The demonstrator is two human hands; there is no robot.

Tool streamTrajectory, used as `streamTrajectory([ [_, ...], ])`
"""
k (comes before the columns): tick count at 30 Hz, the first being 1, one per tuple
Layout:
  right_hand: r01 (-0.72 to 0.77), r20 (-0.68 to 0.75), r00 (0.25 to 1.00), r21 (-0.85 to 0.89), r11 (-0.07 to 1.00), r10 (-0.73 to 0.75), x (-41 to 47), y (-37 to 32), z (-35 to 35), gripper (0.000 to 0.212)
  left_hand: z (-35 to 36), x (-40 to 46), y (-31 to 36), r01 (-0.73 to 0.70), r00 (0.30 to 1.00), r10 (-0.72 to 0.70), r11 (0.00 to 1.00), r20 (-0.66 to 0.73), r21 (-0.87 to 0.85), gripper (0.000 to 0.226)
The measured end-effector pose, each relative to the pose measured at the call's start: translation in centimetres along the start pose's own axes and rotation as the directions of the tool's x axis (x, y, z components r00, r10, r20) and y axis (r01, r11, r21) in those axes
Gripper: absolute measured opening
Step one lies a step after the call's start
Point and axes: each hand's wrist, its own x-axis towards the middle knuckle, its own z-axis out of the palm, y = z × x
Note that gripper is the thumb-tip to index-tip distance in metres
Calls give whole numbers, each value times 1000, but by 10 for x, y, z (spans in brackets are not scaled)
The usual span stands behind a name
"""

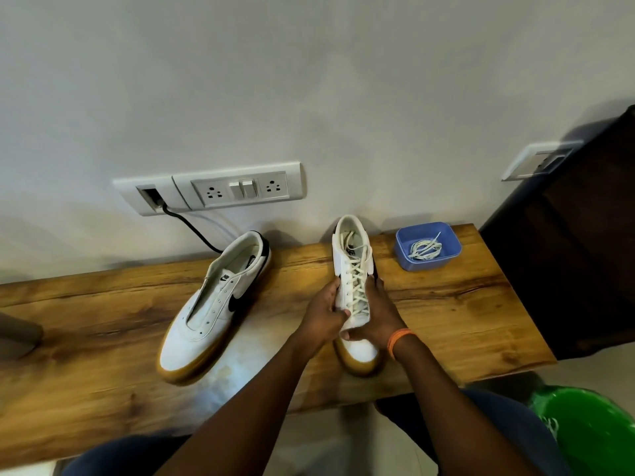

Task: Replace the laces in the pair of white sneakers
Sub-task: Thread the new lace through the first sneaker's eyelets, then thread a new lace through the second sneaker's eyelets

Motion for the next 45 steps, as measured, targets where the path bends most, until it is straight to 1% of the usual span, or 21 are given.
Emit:
streamTrajectory([
  [3,17,-35,999,52,999,-16,10,6,-4,146,-1,12,5,31,999,-31,1000,36,6,80],
  [5,32,-35,999,48,998,-30,16,9,-8,150,-7,11,12,36,993,-33,999,110,-25,78],
  [7,52,-22,998,31,998,-51,18,9,-11,153,-16,2,17,-2,985,-9,998,173,67,70],
  [8,63,-35,997,28,998,-62,17,7,-11,153,-22,-3,19,-41,988,16,985,151,168,60],
  [10,98,-165,982,47,994,-89,9,-4,-8,149,-39,-12,15,-84,995,97,908,-9,410,42],
  [11,130,-265,958,60,990,-110,4,-14,-6,141,-51,-19,13,-91,981,158,883,-109,461,36],
  [13,237,-453,871,49,970,-190,-10,-41,5,113,-79,-35,8,-182,889,366,833,-275,523,29],
  [15,327,-546,795,20,945,-264,-20,-61,22,80,-105,-48,3,-165,760,531,716,-375,679,27],
  [16,353,-536,800,60,934,-268,-24,-72,38,67,-121,-58,-1,-90,723,547,680,-422,728,32],
  [17,353,-494,834,140,925,-244,-26,-80,54,60,-137,-63,-6,-5,723,521,661,-454,750,44],
  [18,319,-423,884,235,918,-198,-28,-85,68,56,-151,-64,-14,74,755,456,655,-471,752,62],
  [20,183,-250,964,373,910,-91,-30,-98,95,56,-178,-64,-32,240,845,222,655,-486,716,97],
  [21,104,-161,986,422,900,-39,-29,-104,105,58,-190,-62,-40,319,867,89,655,-490,685,109],
  [22,34,-76,997,475,879,2,-27,-108,112,62,-196,-62,-44,371,879,-9,643,-477,670,113],
  [23,-14,-7,1000,516,857,21,-24,-114,117,66,-199,-61,-48,390,887,-52,618,-459,683,112],
  [25,-48,75,997,566,823,7,-18,-127,124,72,-200,-62,-53,369,904,-19,541,-428,755,108],
  [27,-34,115,992,613,789,-47,-15,-139,127,71,-196,-64,-51,324,921,17,519,-388,791,108],
  [30,-19,99,994,631,775,-56,-14,-139,121,70,-173,-68,-50,264,950,-32,609,-310,748,110],
  [33,31,49,997,521,853,-66,-22,-114,109,75,-140,-75,-54,200,965,-10,671,-260,714,104],
  [39,77,27,995,411,908,-97,-52,-62,81,85,-93,-86,-52,109,982,24,738,-188,666,99],
  [45,82,57,992,406,910,-115,-54,-61,67,80,-75,-94,-50,132,957,51,799,-284,587,99],
])
